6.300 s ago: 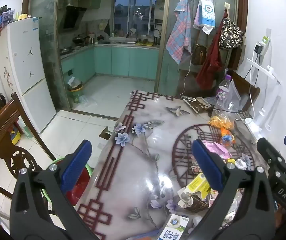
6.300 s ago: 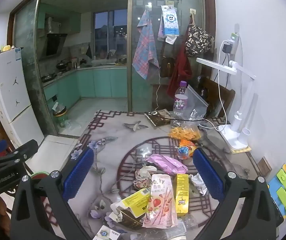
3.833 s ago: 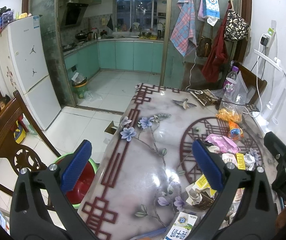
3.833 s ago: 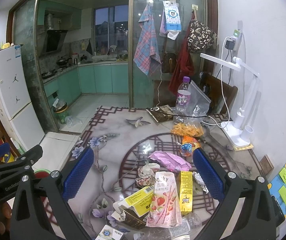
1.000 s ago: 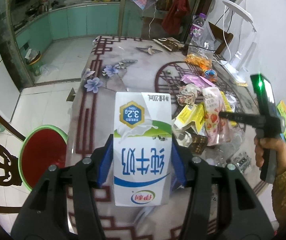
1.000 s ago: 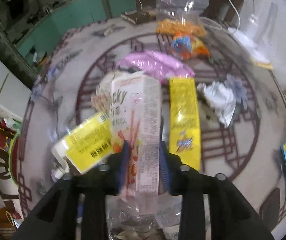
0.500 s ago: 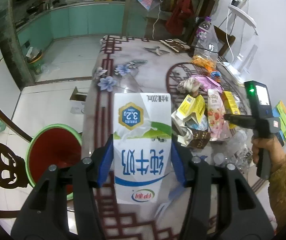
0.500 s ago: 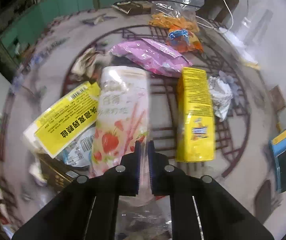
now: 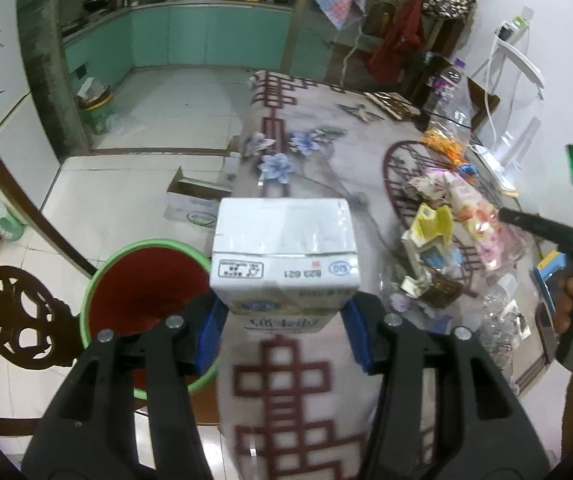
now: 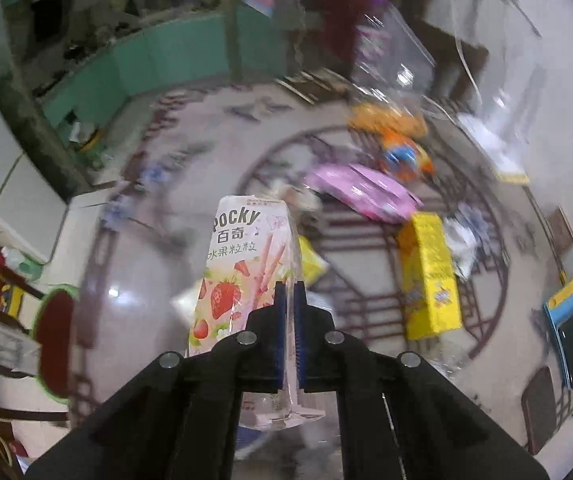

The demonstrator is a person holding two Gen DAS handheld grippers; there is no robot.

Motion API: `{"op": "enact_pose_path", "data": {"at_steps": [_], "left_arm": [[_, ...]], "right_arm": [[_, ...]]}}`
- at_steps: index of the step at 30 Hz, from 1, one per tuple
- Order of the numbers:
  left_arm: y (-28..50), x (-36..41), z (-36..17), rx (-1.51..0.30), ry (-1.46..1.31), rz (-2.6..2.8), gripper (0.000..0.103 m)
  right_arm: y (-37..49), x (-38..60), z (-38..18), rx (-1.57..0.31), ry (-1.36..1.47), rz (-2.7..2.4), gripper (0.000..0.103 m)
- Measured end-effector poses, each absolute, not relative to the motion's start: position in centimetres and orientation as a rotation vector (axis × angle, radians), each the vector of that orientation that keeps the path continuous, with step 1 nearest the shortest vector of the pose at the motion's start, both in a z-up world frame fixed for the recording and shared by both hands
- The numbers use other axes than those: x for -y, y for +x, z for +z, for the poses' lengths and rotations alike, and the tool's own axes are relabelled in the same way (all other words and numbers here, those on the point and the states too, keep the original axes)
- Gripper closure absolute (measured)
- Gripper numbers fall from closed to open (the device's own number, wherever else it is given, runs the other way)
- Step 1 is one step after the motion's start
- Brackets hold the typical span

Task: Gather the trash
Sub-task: 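Carry the milk carton and Pocky box over the red bucket with both grippers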

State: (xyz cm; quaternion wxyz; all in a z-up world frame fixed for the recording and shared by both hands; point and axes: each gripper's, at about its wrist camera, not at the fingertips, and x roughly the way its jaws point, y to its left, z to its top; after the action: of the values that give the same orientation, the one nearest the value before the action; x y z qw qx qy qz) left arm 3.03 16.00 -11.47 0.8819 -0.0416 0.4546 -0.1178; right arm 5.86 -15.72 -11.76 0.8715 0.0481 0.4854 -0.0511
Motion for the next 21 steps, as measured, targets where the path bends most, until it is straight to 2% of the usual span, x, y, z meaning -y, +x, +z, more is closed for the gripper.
{"op": "enact_pose_path", "data": {"at_steps": [7,21], "left_arm": [[3.5,-21.2,-12.7,-0.963,-0.108,-0.15,0.052],[3.9,-28.7,-13.9,-0.975,-0.139,-0.033,0.053]], "right_arm": [[6.3,5.6,-9.9,-0.993,0.036,0.114,0.099],[8.3,-11.5,-14.8,-1.107,-0.064,0.424,0.099]]}}
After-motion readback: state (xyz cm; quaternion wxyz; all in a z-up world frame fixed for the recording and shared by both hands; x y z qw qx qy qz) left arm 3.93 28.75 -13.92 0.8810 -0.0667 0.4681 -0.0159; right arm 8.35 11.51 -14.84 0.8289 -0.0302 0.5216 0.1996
